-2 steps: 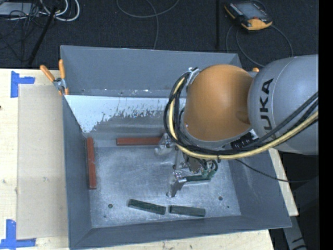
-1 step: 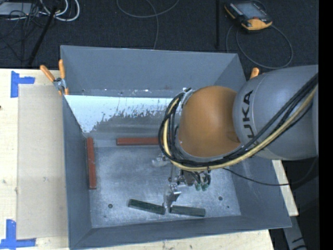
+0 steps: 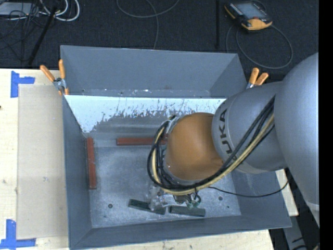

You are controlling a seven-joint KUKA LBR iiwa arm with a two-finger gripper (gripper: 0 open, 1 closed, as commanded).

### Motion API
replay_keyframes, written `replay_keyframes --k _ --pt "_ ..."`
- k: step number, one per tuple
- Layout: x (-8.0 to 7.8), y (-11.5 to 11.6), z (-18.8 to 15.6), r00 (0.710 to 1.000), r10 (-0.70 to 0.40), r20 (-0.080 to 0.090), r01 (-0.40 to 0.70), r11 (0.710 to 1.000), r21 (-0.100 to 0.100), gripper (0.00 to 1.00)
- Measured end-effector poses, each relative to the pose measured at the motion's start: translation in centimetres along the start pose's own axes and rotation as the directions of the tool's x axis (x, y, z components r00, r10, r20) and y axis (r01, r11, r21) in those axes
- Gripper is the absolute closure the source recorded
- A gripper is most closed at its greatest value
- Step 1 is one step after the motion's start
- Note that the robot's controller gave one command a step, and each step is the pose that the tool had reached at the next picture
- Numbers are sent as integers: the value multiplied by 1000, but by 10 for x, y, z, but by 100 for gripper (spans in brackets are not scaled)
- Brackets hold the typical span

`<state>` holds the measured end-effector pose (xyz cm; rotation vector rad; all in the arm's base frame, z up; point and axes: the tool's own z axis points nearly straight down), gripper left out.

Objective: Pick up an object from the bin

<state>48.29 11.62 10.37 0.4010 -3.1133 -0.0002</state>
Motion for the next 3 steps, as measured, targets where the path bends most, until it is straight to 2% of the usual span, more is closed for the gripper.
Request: replay_keyframes --k 1,2,3 --pt "0 0 0 1000 2 0 -2 1000 0 0" --pt "0 0 0 1000 2 0 -2 1000 0 0" --pt "4 4 29 991 135 19 -135 991 -2 100"
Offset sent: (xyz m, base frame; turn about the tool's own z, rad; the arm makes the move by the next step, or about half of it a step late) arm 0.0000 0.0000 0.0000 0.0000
